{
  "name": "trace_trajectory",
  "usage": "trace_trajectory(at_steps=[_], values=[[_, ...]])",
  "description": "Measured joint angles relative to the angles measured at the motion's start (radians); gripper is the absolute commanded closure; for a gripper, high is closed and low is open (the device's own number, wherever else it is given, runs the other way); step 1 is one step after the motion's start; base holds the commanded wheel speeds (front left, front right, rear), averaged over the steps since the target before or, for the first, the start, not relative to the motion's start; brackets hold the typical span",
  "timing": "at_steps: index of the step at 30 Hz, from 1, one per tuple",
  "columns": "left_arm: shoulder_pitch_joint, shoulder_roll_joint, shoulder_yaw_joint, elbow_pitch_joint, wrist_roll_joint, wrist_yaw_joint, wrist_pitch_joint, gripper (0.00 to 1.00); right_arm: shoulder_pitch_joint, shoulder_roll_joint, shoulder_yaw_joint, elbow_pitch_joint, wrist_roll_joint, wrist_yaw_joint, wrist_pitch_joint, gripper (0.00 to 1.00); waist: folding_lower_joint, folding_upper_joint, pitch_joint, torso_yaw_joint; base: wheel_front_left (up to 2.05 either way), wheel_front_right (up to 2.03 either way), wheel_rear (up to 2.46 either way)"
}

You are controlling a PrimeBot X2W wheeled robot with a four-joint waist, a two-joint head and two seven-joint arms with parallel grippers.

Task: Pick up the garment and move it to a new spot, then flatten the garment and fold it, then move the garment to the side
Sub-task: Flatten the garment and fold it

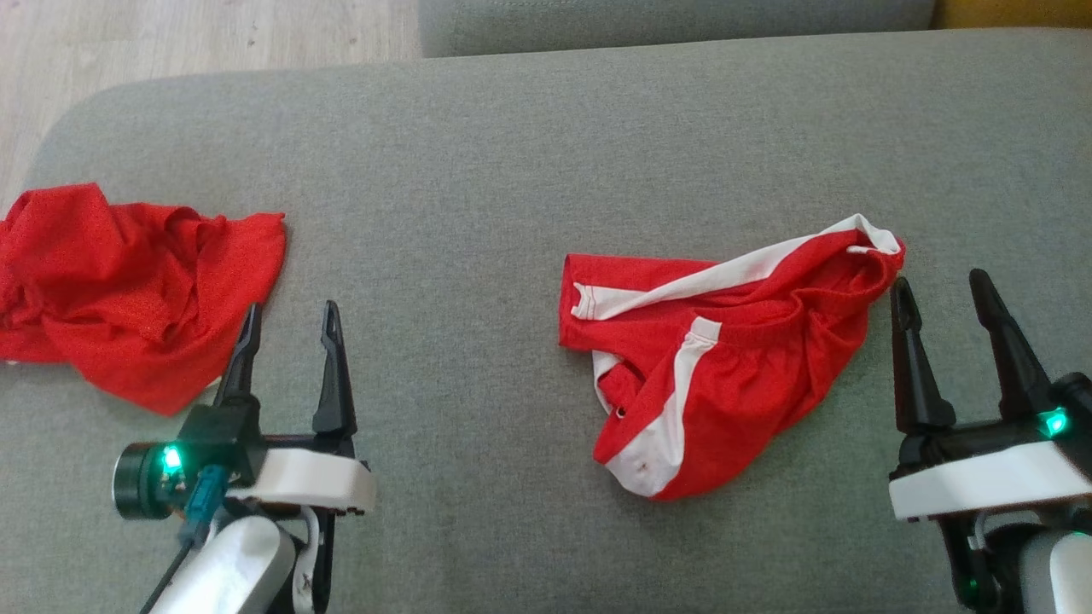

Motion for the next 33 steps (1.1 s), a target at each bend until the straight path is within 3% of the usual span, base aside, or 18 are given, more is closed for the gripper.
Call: trace_trajectory(at_steps=[9, 12, 17, 23, 33], values=[[0.001, 0.003, 0.000, -0.005, 0.000, 0.007, 0.000, 0.00, 0.000, 0.003, 0.005, -0.004, 0.001, 0.000, 0.031, 0.00, 0.0000, 0.0000, 0.003, 0.003, 0.00, 0.00, 0.00], [0.001, 0.003, -0.001, -0.006, 0.000, 0.007, 0.000, 0.00, 0.000, -0.020, 0.055, 0.019, 0.021, 0.000, 0.080, 0.00, 0.0000, 0.0000, 0.007, 0.005, 0.00, 0.00, 0.00], [0.001, 0.001, -0.007, -0.006, 0.000, 0.007, 0.000, 0.00, -0.032, -0.137, 0.203, 0.101, 0.101, 0.000, 0.198, 0.00, 0.0000, 0.0000, 0.020, 0.012, 0.00, 0.00, 0.00], [-0.011, -0.014, -0.027, 0.003, 0.008, -0.004, 0.000, 0.00, -0.180, -0.263, 0.361, 0.170, 0.187, 0.000, 0.300, 0.00, 0.0000, 0.0000, 0.044, 0.042, 0.00, 0.00, 0.00], [-0.037, -0.044, -0.028, 0.038, 0.009, -0.012, -0.011, 0.00, -0.335, -0.417, 0.538, 0.249, 0.282, 0.000, 0.500, 0.00, 0.0001, 0.0000, 0.084, 0.079, 0.00, 0.00, 0.00]])
